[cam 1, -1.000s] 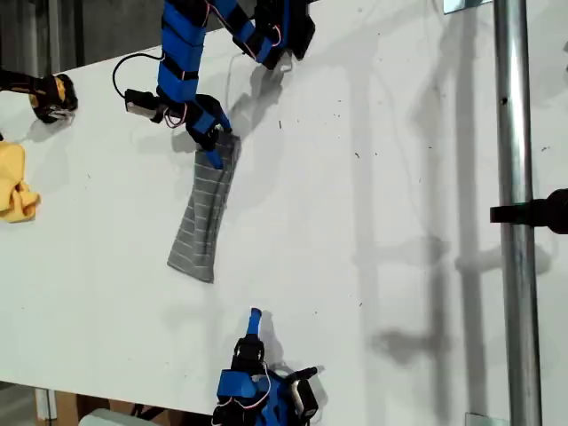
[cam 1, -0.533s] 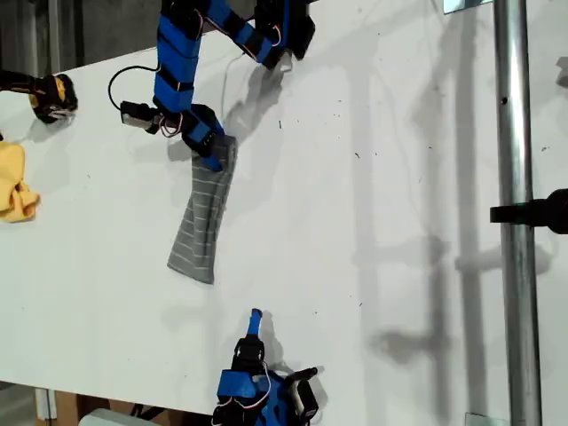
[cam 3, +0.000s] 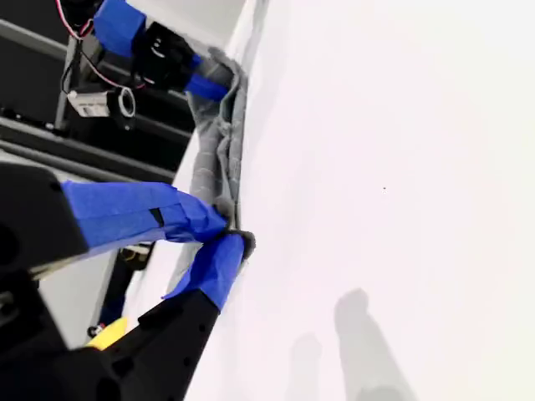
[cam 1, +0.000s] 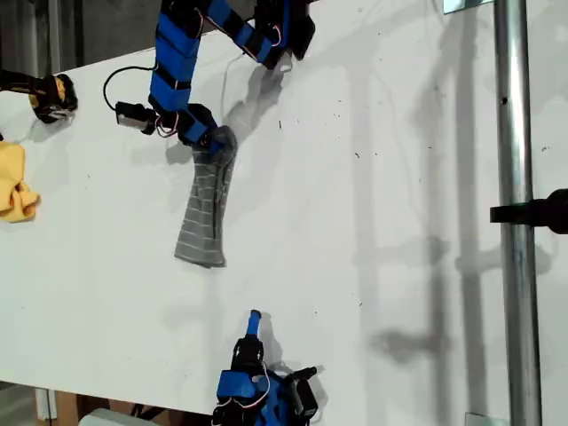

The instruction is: Grasp corners of a towel and fold twice.

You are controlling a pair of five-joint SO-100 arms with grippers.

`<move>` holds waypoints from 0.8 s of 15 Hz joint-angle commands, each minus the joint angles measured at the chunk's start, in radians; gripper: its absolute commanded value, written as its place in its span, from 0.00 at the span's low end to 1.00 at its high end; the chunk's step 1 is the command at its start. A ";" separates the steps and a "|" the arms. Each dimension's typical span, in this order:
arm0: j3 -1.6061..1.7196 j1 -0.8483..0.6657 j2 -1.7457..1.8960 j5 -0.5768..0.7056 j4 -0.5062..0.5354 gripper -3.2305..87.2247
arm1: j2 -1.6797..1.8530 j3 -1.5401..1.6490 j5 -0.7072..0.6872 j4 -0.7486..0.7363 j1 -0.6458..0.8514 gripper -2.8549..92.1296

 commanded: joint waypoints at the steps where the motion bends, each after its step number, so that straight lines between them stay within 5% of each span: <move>1: 0.005 -0.014 0.006 -0.012 0.005 0.06 | 0.249 0.028 0.017 0.141 -0.041 0.03; 6: 0.005 -0.015 0.006 -0.011 0.006 0.06 | 0.784 0.229 0.172 0.545 -0.127 0.03; 8: 0.003 -0.015 0.006 -0.009 0.009 0.06 | 0.793 0.278 0.287 0.557 -0.238 0.03; 12: 0.003 -0.015 0.006 -0.008 0.009 0.06 | 0.779 0.181 0.229 0.388 -0.250 0.03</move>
